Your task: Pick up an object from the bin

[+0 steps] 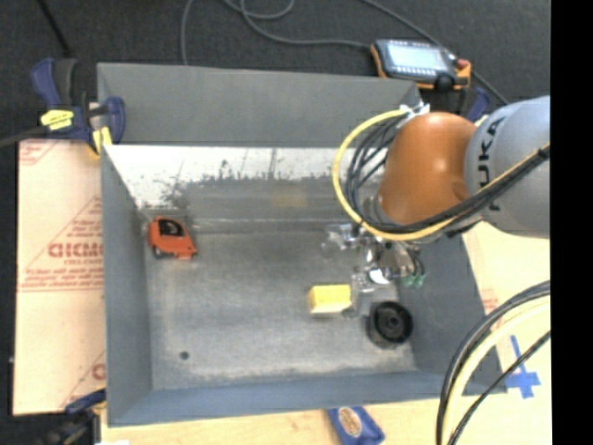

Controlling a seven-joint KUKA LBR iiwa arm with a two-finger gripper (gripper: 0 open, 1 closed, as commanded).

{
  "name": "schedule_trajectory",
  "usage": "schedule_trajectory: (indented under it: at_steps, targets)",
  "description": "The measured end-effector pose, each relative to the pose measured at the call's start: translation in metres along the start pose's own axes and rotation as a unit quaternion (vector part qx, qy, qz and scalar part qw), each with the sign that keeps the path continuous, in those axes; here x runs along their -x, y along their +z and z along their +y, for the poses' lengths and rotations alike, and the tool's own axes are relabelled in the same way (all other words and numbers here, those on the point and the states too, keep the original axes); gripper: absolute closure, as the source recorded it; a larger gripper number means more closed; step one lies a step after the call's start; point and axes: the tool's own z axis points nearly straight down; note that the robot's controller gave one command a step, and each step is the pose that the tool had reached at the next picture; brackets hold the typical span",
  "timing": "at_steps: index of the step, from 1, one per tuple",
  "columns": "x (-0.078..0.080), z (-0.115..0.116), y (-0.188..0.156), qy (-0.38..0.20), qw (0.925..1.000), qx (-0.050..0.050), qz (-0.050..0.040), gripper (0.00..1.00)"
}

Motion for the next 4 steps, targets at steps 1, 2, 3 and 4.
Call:
schedule_trajectory:
  at_steps: [1, 2, 3, 4]
  targets:
    - [-0.0078, 0.008, 0.0706, -0.054, 0.9985, 0.0, 0.002, 0.0]
    - [-0.0029, 0.0034, 0.0665, -0.015, 0.9999, 0.0, -0.0012, 1.0]
    - [-0.0029, 0.0034, 0.0665, -0.015, 0.9999, 0.0, -0.0012, 1.0]
    - [-0.004, 0.0035, 0.0629, -0.015, 0.9999, 0.0, 0.0002, 1.0]
